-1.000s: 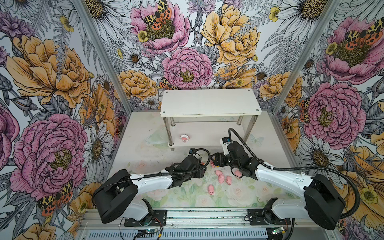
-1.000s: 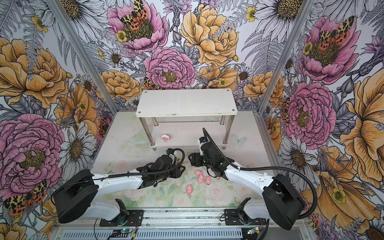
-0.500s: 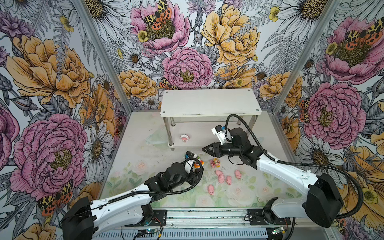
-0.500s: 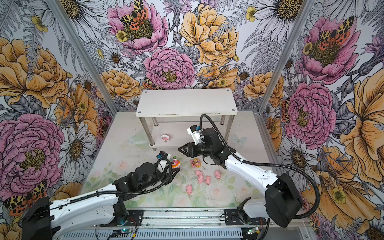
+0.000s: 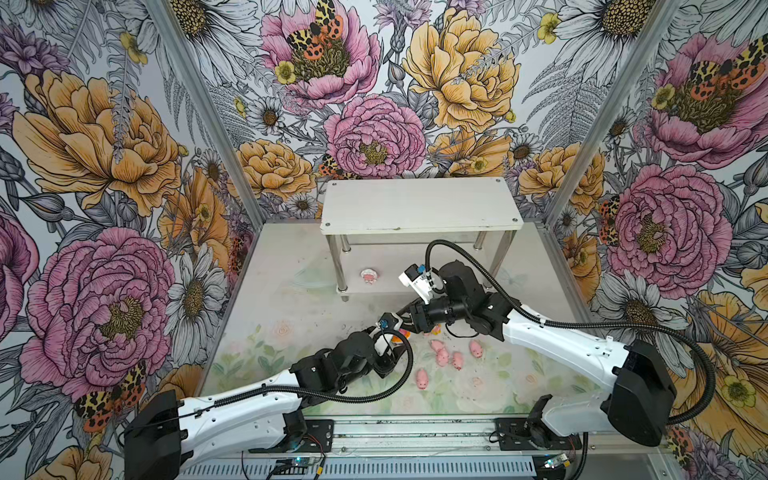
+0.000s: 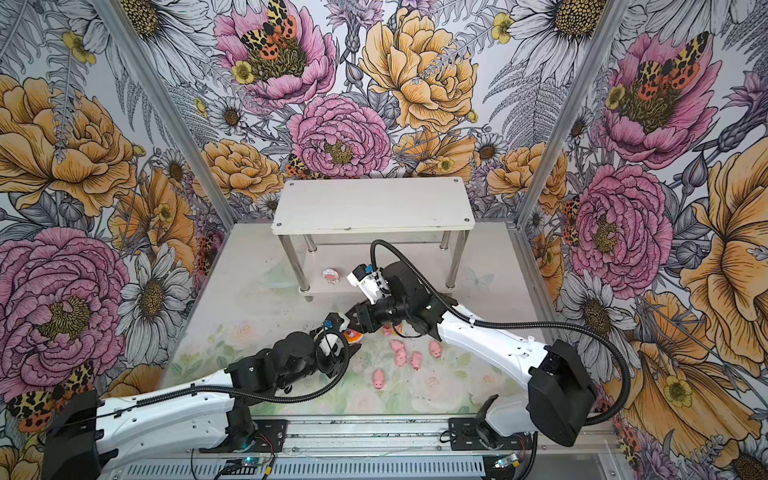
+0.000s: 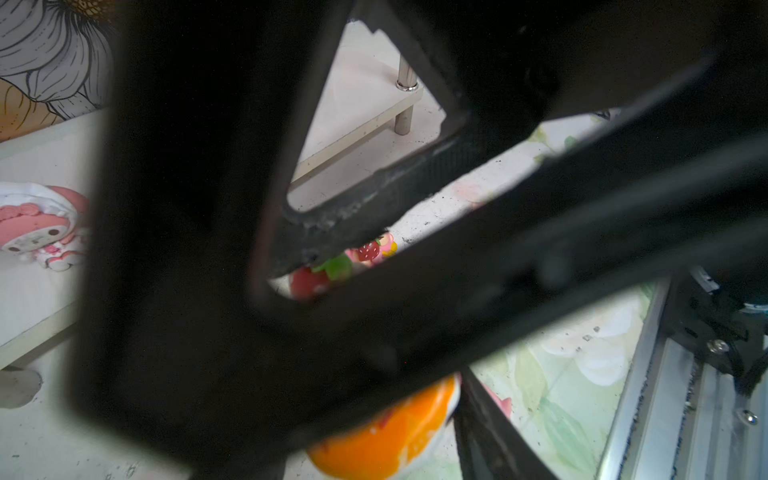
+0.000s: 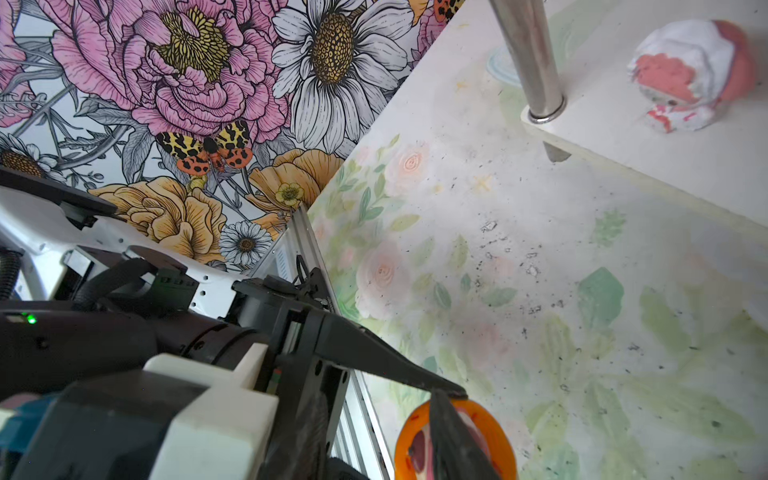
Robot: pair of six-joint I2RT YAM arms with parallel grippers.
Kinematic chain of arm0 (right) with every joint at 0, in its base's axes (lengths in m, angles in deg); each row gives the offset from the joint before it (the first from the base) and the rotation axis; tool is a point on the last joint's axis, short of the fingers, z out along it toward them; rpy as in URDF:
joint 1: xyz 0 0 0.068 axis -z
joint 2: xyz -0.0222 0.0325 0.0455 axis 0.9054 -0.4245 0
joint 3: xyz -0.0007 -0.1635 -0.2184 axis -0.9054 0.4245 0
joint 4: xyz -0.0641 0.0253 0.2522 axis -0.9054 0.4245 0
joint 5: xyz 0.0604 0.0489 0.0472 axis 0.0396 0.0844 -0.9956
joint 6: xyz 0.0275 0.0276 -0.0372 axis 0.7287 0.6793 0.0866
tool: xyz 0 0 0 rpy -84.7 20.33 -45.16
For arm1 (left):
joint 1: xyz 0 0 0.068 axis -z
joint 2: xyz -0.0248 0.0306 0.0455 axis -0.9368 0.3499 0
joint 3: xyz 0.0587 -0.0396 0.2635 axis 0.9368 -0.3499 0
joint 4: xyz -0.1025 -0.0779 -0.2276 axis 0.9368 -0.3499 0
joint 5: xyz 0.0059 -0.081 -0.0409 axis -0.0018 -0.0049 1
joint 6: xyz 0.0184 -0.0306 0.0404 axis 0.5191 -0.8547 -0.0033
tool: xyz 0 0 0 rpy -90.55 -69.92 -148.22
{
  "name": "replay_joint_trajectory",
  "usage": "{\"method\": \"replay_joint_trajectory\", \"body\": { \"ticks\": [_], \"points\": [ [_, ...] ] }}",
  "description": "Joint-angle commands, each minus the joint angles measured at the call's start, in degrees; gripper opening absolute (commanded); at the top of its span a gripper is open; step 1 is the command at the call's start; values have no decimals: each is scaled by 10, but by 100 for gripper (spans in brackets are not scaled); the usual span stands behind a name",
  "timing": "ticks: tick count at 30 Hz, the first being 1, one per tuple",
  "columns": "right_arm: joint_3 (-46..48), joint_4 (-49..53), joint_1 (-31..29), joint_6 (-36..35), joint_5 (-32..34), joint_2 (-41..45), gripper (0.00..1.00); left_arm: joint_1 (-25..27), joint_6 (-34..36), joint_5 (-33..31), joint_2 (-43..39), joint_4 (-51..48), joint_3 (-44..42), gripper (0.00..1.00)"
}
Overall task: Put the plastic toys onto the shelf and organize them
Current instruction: 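Lift the donut bear figure with the left gripper while the right reaches toward it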
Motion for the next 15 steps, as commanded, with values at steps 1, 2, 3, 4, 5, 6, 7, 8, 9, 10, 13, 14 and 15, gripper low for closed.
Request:
{"method": "replay_joint_trajectory", "body": {
  "ticks": [1, 2, 3, 4, 5, 6, 7, 8, 9, 10, 13, 14, 15],
  "points": [
    [-10, 22, -2, -24, 14, 0, 41, 3, 13, -23, -1, 9, 22, 27],
    [-9, 26, -2, -27, 22, 4, 41, 3, 13, -23, -2, 9, 23, 27],
    [-9, 32, -2, -33, 33, 10, 41, 3, 13, -23, -4, 9, 23, 27],
    [-9, 39, -1, -39, 48, 15, 42, 4, 13, -23, -5, 9, 23, 27],
    [-9, 47, 0, -45, 62, 22, 43, 4, 14, -23, -6, 8, 23, 27],
    [-8, 54, 2, -53, 77, 28, 43, 4, 13, -22, -7, 8, 23, 27],
    [-8, 61, 5, -59, 91, 35, 44, 4, 14, -23, -8, 6, 24, 26],
    [-9, 65, 7, -63, 103, 40, 45, 4, 14, -23, -8, 5, 24, 26],
    [-9, 70, 9, -69, 113, 44, 46, 4, 14, -23, -8, 5, 24, 26],
    [-10, 75, 11, -72, 120, 46, 47, 5, 14, -23, -8, 5, 24, 26],
    [-15, 82, 13, -76, 119, 41, 49, 6, 14, -26, -7, 5, 24, 26],
    [-16, 82, 13, -73, 112, 36, 50, 7, 14, -27, -7, 5, 24, 26],
    [-18, 82, 12, -71, 102, 30, 51, 9, 14, -30, -7, 5, 24, 26]
  ]
}}
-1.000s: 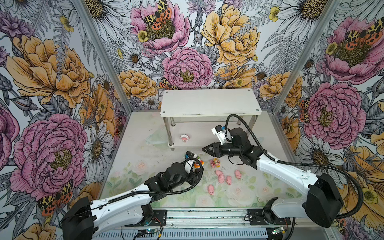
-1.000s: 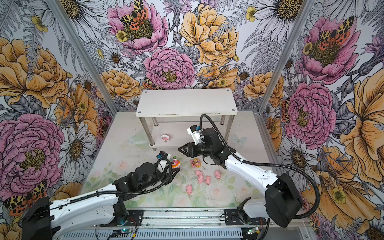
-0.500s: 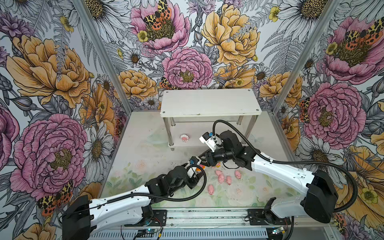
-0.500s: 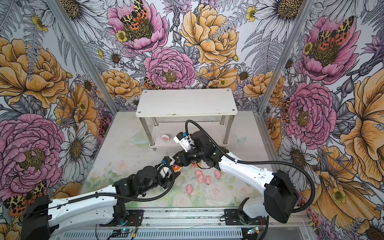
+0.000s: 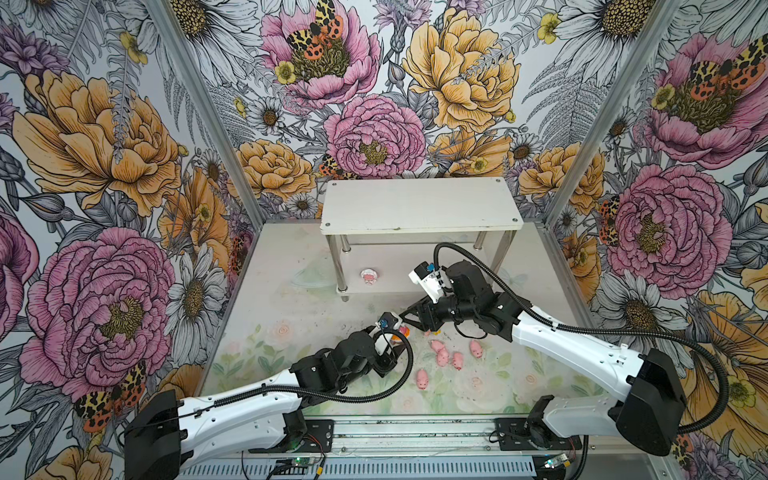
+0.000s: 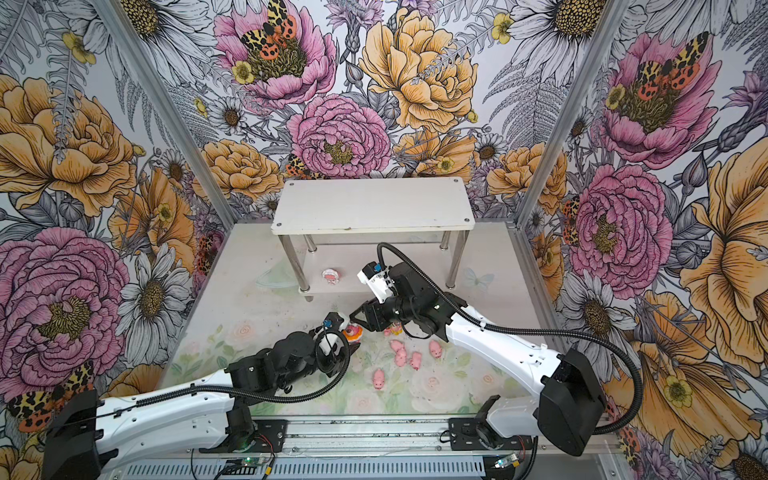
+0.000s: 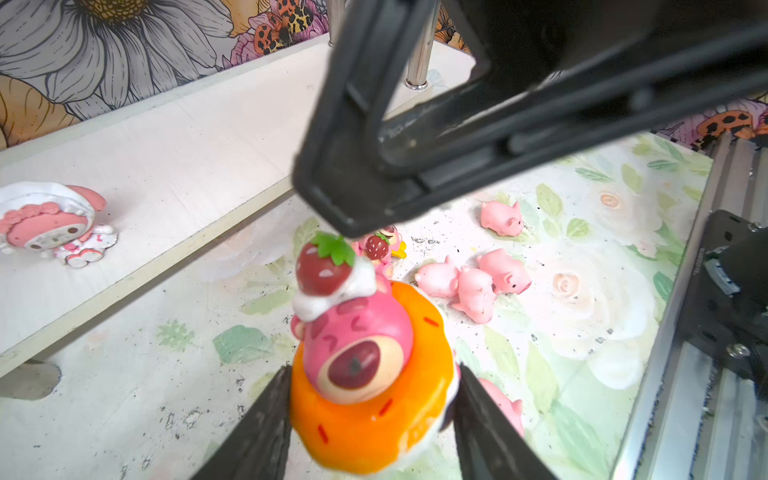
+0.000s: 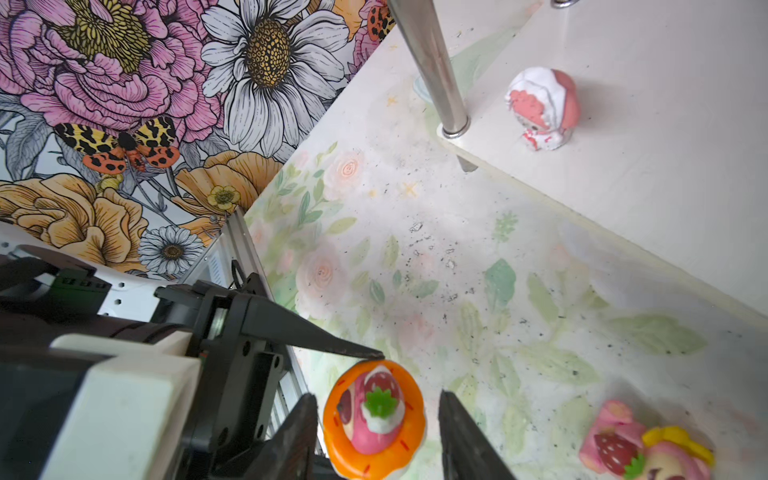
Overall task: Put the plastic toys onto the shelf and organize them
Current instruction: 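Lift the donut bear figure with the left gripper while the right reaches toward it, then close the right gripper on the donut bear figure while the left opens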
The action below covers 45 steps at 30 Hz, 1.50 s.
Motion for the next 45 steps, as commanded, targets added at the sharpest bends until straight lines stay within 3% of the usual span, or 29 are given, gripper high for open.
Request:
{"method": "replay_joint_trajectory", "body": {
  "ticks": [1, 7, 22, 26, 31, 32, 33, 45],
  "points": [
    [-18, 13, 1, -9, 0, -9, 51, 7, 13, -19, -7, 13, 20, 26],
    [-32, 12, -21, -6, -25, -43, 45, 7, 14, -22, -5, 13, 21, 26],
    [-18, 0, -24, -15, -26, -57, 7, 8, 9, -30, -2, 19, 19, 28],
    [-15, 0, -25, -33, -22, -54, 0, 8, 2, -42, -4, 23, 18, 44],
    [-12, -2, -25, -64, -5, -49, 0, 8, -11, -62, -7, 23, 16, 72],
    [-12, -1, -25, -71, 1, -49, 0, 7, -15, -70, -7, 20, 16, 90],
    [-12, -2, -25, -78, 6, -50, 0, 7, -19, -77, -7, 18, 15, 99],
    [-7, -9, -24, -163, 56, -63, 0, -12, -70, -112, -67, -9, -9, 99]
  ]
}}
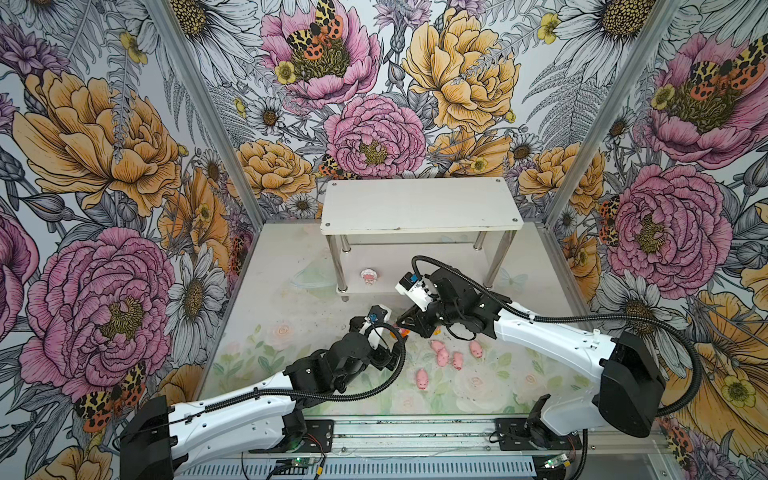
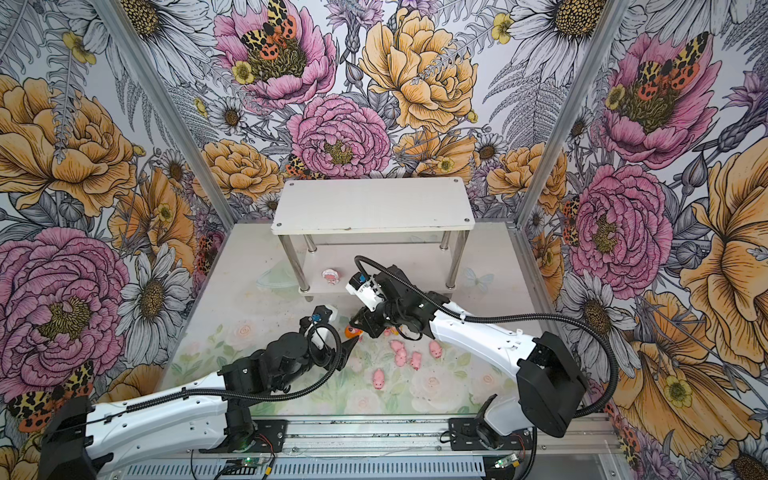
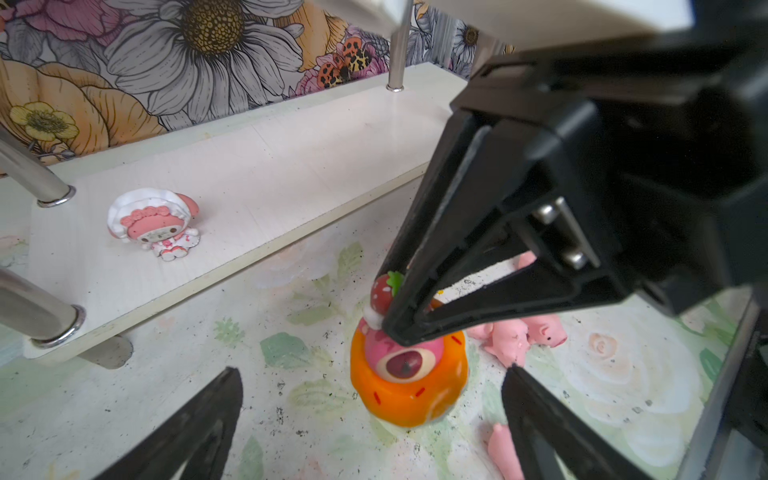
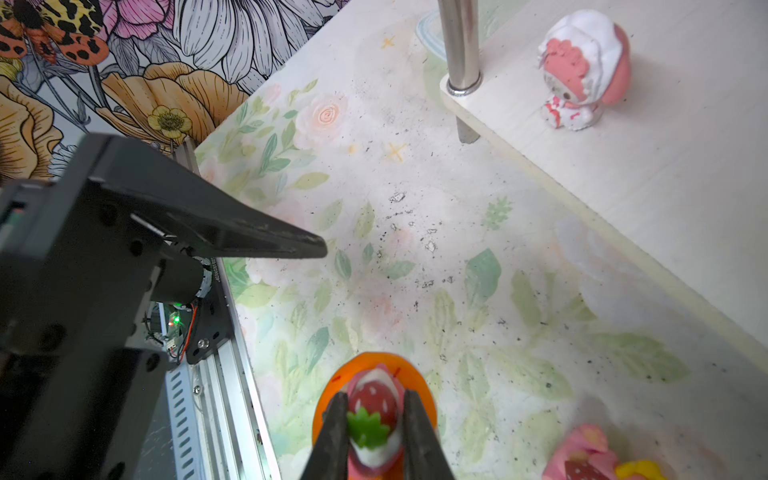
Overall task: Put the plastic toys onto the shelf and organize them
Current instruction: 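Close the right gripper on the donut bear figure while the left opens, then carry the donut bear figure to the lower tier while the left withdraws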
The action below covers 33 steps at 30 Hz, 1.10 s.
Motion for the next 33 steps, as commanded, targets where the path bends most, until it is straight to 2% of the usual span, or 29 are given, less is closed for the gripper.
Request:
{"method": "replay_joint_trajectory", "body": {
  "ticks": [1, 5, 10, 17, 26, 33],
  "points": [
    [6, -19, -2, -46, 32, 5, 0, -14, -35, -28, -34, -12, -14, 99],
    [15, -42, 6, -81, 68, 14, 0, -38, -93, -56, -78, -41, -22, 99],
    [8, -65, 24, -133, 96, 10, 0, -97, -176, -51, -131, -80, -33, 99],
    [-14, -82, 45, -207, 110, -14, 0, -195, -225, 51, -182, -116, -46, 99],
    [-52, -120, 59, -296, 72, -71, 0, -207, -234, 61, -167, -113, -44, 99],
    [-104, -124, 102, -328, -23, -134, 0, -213, -233, 60, -140, -130, -26, 99]
  ]
}}
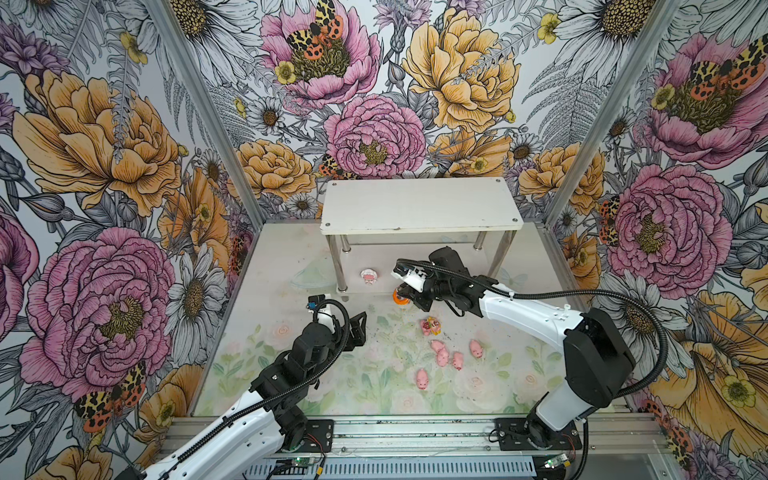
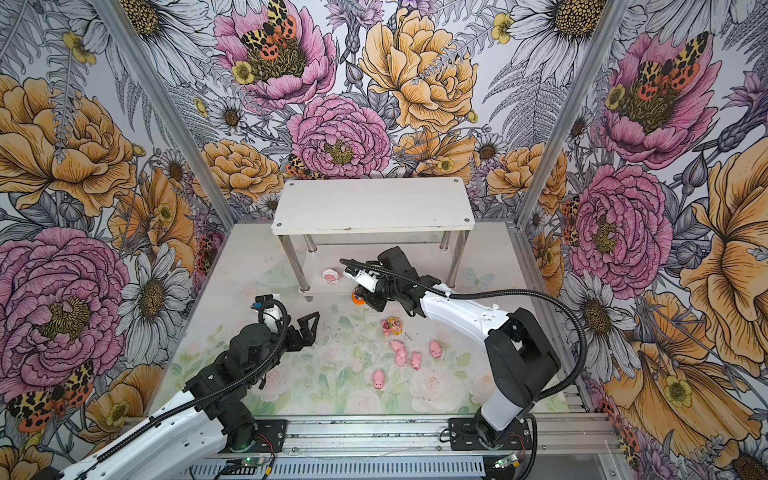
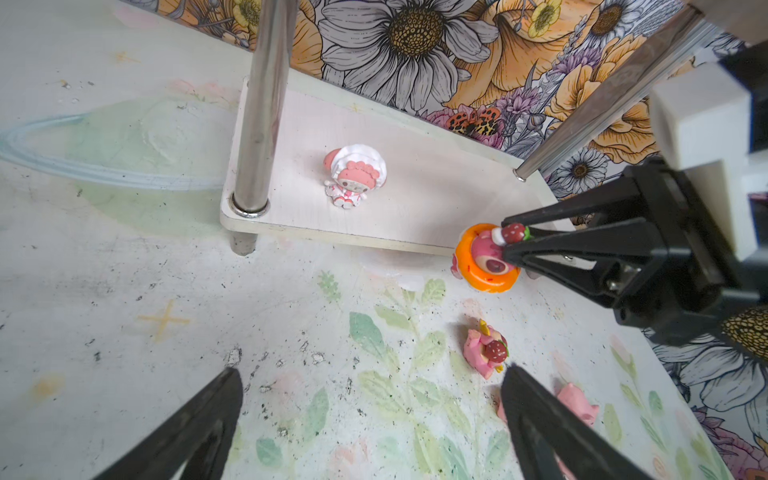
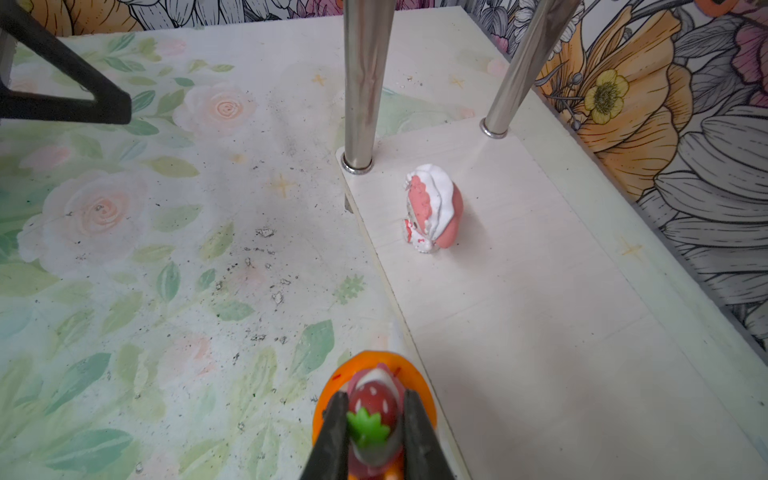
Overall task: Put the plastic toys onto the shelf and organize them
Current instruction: 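Carry the donut bear figure to the lower tier while the left withdraws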
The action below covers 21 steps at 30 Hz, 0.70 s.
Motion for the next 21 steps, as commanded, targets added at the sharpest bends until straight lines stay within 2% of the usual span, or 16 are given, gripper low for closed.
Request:
{"method": "replay_joint_trajectory", "body": {
  "ticks": [1, 8, 13, 15, 21],
  "points": [
    [-39, -27, 24, -32, -70, -25, 0, -8, -3, 8, 7, -17, 18, 99],
    [-80, -26, 72, -45, -177, -75, 0, -14, -23, 0, 11, -34, 21, 99],
    [-111, -27, 92, -45, -219, -108, 0, -15, -31, -14, 16, -38, 19, 99],
    [-117, -23, 94, -70, -235, -118, 0, -15, -33, -17, 23, -36, 19, 99],
    [-113, -21, 98, -114, -221, -132, 0, -16, -34, -17, 52, -16, 19, 99]
  ]
}}
